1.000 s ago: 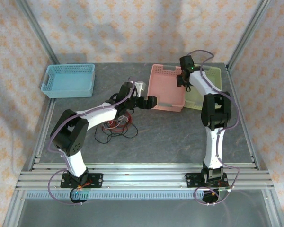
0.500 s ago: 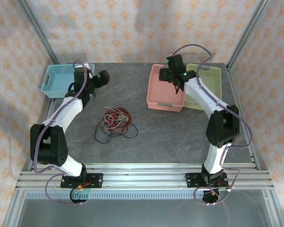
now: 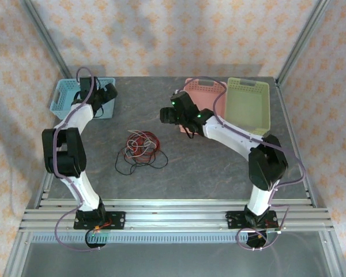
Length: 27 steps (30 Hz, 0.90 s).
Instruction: Untangle the cables
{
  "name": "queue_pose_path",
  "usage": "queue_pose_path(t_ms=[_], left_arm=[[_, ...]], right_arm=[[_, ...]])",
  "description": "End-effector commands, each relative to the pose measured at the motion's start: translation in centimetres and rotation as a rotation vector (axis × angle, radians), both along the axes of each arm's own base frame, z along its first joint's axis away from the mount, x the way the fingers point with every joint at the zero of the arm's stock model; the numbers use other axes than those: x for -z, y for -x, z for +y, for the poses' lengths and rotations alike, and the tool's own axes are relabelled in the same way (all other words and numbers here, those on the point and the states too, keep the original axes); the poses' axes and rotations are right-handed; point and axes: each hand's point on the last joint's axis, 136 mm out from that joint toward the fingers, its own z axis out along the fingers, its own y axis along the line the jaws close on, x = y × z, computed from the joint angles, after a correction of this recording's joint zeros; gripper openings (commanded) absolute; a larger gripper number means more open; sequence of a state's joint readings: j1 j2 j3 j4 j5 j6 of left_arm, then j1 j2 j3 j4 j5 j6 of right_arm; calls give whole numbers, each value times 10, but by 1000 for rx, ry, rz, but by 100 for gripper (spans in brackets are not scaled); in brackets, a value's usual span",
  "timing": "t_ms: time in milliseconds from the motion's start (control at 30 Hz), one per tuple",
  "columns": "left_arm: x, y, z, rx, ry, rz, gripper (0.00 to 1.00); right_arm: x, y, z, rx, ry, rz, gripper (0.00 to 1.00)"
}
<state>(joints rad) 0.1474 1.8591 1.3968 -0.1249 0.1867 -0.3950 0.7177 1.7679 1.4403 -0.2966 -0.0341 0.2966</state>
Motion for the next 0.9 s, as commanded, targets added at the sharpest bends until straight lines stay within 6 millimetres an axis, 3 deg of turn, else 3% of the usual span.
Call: queue_pose_path(t_ms=[0, 200, 367, 867], left_arm=[[17, -9, -2, 48, 21, 90, 99], [32, -28, -7, 90, 58, 136, 99], [49, -38, -25, 188, 128, 188, 99], [66, -39, -85, 415, 209, 230, 99]], right_arm=[[-30, -3, -8, 55, -78, -65, 83], [-34, 2, -19, 88, -81, -79, 84], [-35, 2, -29, 130, -73, -90, 87], [-29, -1, -27, 165, -100, -68, 87]])
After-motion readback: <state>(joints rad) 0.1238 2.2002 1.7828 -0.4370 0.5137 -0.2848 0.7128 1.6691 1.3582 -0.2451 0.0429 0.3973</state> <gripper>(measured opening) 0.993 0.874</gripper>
